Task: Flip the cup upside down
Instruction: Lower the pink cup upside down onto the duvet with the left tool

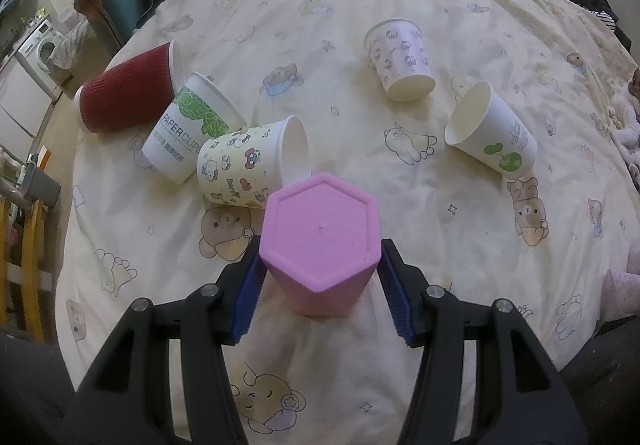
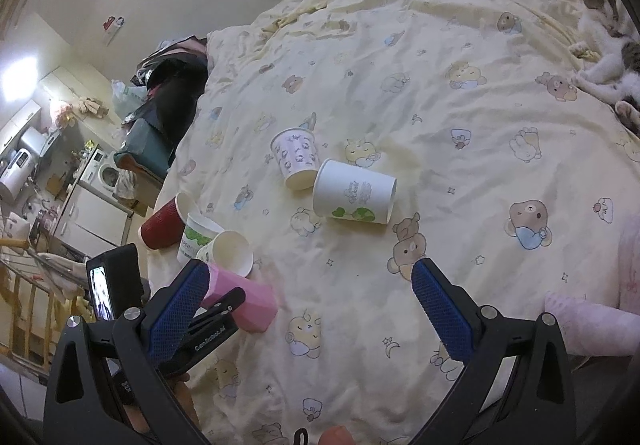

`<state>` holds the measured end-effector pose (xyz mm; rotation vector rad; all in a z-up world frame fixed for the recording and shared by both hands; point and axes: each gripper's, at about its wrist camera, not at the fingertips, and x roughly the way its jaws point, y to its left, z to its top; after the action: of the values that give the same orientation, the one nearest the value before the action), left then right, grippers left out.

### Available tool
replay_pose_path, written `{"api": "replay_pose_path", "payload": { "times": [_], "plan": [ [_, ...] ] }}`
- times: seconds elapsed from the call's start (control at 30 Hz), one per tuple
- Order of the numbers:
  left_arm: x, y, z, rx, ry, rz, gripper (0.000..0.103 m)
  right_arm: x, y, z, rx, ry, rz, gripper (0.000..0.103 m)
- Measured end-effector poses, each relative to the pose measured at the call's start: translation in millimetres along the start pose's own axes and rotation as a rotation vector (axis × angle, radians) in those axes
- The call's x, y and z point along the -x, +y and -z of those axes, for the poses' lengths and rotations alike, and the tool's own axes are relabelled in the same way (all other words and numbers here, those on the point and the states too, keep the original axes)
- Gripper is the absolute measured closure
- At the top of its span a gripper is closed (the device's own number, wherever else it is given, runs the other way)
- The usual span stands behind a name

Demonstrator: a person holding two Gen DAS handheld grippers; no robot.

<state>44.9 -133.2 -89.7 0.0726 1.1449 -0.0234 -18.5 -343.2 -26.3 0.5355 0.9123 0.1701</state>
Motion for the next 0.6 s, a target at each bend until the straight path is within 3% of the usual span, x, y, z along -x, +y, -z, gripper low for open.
{"api": "replay_pose_path", "payload": {
  "times": [0.23,0.37,0.6],
  "plan": [
    [0.3,-1.1,-0.7,0.006,0.006,0.002,0.049,-1.7,3.9,1.5,0.022,0.001,0.021,0.0],
    [2.5,-2.9,0.7,-0.019,-0.004,-0.014,0.023,-3.7,4.0,1.4,0.022,0.006,0.026,0.0],
    [8.4,0.3,3.5,-0.02,-0.011,0.002,0.021,-5.8,7.1,2.9,0.037,0.013,0.027,0.0]
  ]
}}
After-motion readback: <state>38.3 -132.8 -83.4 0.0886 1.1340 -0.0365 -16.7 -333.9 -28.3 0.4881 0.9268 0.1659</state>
